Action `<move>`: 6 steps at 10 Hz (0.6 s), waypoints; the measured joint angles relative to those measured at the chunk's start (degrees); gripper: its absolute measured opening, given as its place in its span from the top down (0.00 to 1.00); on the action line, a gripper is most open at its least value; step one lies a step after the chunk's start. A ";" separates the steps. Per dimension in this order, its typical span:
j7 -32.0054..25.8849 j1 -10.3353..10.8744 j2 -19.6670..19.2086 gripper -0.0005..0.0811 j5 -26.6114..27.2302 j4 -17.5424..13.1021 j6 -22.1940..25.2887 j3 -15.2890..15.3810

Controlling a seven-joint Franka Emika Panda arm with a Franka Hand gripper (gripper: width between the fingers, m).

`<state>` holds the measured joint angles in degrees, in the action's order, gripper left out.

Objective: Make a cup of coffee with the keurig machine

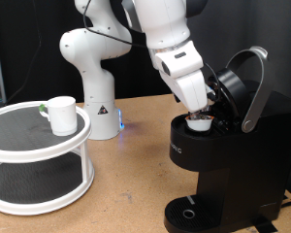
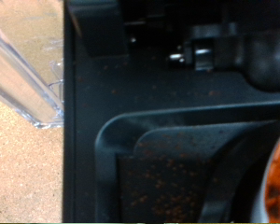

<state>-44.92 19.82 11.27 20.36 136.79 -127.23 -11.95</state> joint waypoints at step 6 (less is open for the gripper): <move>-5.53 0.10 1.33 0.00 6.63 1.65 -5.18 -0.05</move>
<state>-50.45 19.92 12.60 26.99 138.44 -132.41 -12.00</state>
